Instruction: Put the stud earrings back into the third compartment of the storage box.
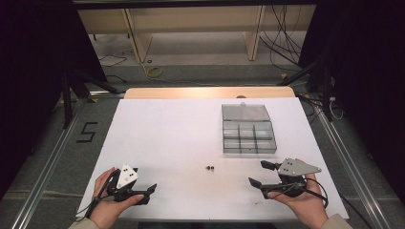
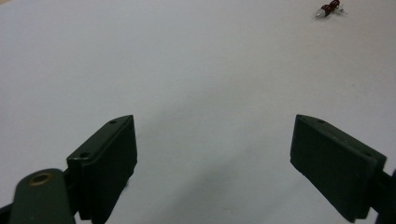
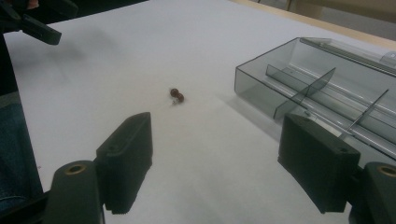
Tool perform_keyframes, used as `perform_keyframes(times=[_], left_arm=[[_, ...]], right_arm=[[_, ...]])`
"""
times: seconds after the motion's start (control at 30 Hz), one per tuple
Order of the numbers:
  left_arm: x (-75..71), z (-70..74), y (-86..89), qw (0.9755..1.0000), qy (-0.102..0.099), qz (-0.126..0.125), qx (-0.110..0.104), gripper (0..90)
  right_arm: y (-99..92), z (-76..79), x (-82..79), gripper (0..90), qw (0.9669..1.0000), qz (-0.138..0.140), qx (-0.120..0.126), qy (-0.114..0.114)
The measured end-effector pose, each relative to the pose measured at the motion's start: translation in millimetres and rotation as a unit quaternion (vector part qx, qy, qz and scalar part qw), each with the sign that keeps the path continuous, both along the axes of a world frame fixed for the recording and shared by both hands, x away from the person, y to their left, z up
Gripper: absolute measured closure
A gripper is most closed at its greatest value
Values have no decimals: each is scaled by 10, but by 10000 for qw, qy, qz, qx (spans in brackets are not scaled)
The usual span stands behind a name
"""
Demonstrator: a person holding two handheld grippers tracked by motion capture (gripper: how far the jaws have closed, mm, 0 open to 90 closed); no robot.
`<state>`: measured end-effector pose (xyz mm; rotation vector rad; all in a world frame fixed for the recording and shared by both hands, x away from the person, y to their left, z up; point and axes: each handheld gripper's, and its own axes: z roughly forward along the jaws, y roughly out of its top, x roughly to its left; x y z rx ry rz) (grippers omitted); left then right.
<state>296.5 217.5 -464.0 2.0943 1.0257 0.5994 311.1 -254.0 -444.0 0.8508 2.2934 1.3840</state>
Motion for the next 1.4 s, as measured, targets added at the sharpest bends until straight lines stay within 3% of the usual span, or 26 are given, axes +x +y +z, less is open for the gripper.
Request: perform_keyframes(times=[0.27,0.47,0.57,0.73,0.83,1.03,1.2,1.4], left_arm=[[-2,-4,-4,10000,-7,-27,37,148],[3,-5,-17,10000,-15,-43,55,150],[4,-9,-18,10000,2,-44,65,151],[6,-10,-27,10000,18,-63,70,152],[5,-11,-32,9999,20,-82,86,152],[4,-17,-38,9999,12,-92,76,153],[4,-19,-43,9999,23,-94,56,154],[6,-18,-43,9999,25,-98,51,154]], right_arm=[[32,-12,23,269,10000,-69,-3,20],[143,-22,79,296,9999,79,-84,11],[196,-40,105,307,9996,116,-257,6],[280,-67,159,320,9995,191,-250,61],[367,-78,211,325,9993,268,-263,89],[607,-115,344,350,9980,352,-518,30],[792,-174,467,376,9970,354,-679,116],[973,-278,620,432,9964,380,-678,332]])
